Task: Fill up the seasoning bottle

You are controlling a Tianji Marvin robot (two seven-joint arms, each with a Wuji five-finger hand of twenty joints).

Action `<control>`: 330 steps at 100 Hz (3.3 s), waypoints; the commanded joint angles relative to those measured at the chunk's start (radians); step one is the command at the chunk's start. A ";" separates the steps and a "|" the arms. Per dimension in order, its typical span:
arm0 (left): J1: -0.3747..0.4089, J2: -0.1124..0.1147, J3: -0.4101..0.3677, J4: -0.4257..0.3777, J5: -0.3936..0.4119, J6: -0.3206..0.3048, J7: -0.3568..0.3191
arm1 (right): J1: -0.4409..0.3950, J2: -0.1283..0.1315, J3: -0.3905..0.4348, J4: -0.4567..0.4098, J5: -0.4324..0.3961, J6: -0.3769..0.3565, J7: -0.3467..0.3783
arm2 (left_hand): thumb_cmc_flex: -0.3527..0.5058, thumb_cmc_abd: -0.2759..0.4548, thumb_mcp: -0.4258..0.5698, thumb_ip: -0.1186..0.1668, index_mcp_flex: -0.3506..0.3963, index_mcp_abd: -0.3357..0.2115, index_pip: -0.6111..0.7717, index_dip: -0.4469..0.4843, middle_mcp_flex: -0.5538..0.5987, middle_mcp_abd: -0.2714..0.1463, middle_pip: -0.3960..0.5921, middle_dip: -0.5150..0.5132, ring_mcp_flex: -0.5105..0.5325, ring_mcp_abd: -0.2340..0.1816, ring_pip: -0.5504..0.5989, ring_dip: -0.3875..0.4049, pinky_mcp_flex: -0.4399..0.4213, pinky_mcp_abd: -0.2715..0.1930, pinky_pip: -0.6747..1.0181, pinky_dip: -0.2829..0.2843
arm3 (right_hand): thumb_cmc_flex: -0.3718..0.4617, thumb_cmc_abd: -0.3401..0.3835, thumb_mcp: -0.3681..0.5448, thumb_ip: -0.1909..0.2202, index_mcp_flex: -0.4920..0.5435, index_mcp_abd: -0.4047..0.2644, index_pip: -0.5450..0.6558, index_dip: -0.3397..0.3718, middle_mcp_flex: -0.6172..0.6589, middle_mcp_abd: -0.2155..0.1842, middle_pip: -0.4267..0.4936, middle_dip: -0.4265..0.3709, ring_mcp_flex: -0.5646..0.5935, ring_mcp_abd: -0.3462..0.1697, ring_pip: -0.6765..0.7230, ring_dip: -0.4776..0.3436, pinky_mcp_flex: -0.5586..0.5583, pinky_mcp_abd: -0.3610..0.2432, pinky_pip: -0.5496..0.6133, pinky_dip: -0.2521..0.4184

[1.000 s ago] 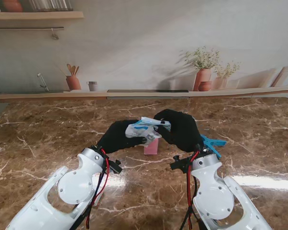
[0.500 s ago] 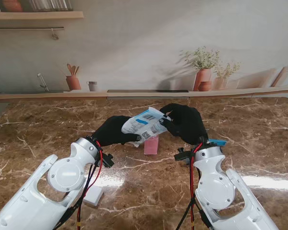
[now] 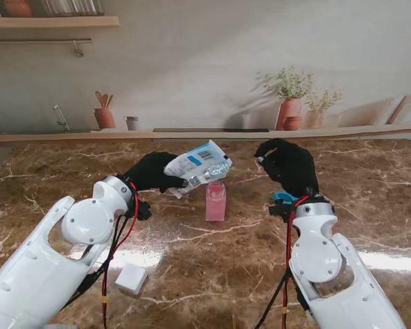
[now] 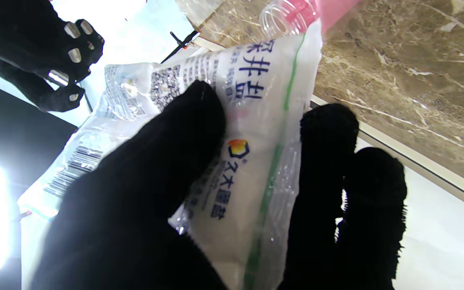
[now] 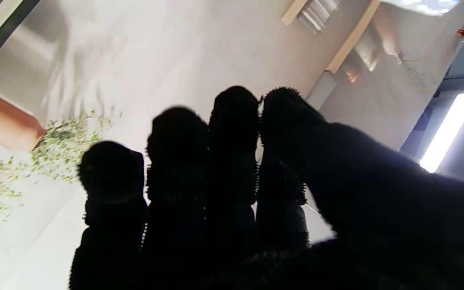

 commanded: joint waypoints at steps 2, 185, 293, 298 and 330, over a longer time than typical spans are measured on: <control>-0.018 0.003 0.002 0.019 -0.002 0.009 -0.006 | 0.003 -0.001 0.008 0.049 -0.034 0.004 0.005 | 0.162 0.152 0.226 0.089 0.181 -0.128 0.274 0.130 0.105 -0.101 0.139 0.056 0.029 -0.018 0.037 0.015 -0.007 0.005 0.038 0.027 | 0.010 0.037 0.014 0.021 -0.036 -0.038 0.090 -0.066 -0.040 -0.017 -0.060 -0.053 -0.067 -0.002 -0.100 -0.056 -0.077 -0.009 -0.073 -0.014; -0.325 0.040 0.230 0.222 0.515 -0.144 -0.041 | 0.028 0.047 0.005 0.367 -0.246 -0.015 0.044 | 0.140 0.146 0.228 0.083 0.178 -0.155 0.286 0.126 0.114 -0.125 0.147 0.037 0.047 -0.038 0.035 0.019 0.014 -0.022 0.041 0.035 | -0.405 0.202 -0.288 0.221 -0.252 0.122 -0.447 -0.084 -0.511 0.041 -0.461 -0.573 -0.551 -0.004 -0.850 -0.540 -0.479 -0.090 -0.766 -0.303; -0.498 0.054 0.371 0.233 0.676 -0.208 -0.137 | 0.030 0.042 0.004 0.384 -0.211 -0.017 0.049 | 0.128 0.126 0.221 0.065 0.164 -0.160 0.265 0.094 0.110 -0.132 0.129 0.015 0.057 -0.063 0.035 0.020 0.030 -0.049 0.046 0.025 | -0.400 0.196 -0.271 0.216 -0.242 0.119 -0.440 -0.086 -0.491 0.038 -0.447 -0.558 -0.556 0.002 -0.846 -0.535 -0.481 -0.077 -0.763 -0.286; -0.499 0.055 0.372 0.233 0.677 -0.211 -0.138 | 0.030 0.042 0.004 0.384 -0.209 -0.016 0.051 | 0.128 0.126 0.221 0.065 0.163 -0.160 0.264 0.092 0.110 -0.132 0.129 0.014 0.057 -0.065 0.035 0.020 0.030 -0.050 0.047 0.025 | -0.399 0.195 -0.270 0.216 -0.242 0.118 -0.440 -0.087 -0.489 0.037 -0.446 -0.557 -0.557 0.002 -0.846 -0.534 -0.481 -0.076 -0.763 -0.285; -0.508 0.052 0.387 0.232 0.669 -0.222 -0.130 | 0.031 0.042 0.002 0.382 -0.207 -0.012 0.054 | 0.123 0.113 0.217 0.058 0.159 -0.160 0.256 0.071 0.109 -0.133 0.116 0.003 0.060 -0.066 0.032 0.022 0.035 -0.059 0.048 0.023 | -0.398 0.195 -0.265 0.215 -0.238 0.118 -0.438 -0.087 -0.484 0.037 -0.444 -0.551 -0.558 0.006 -0.844 -0.531 -0.483 -0.074 -0.764 -0.279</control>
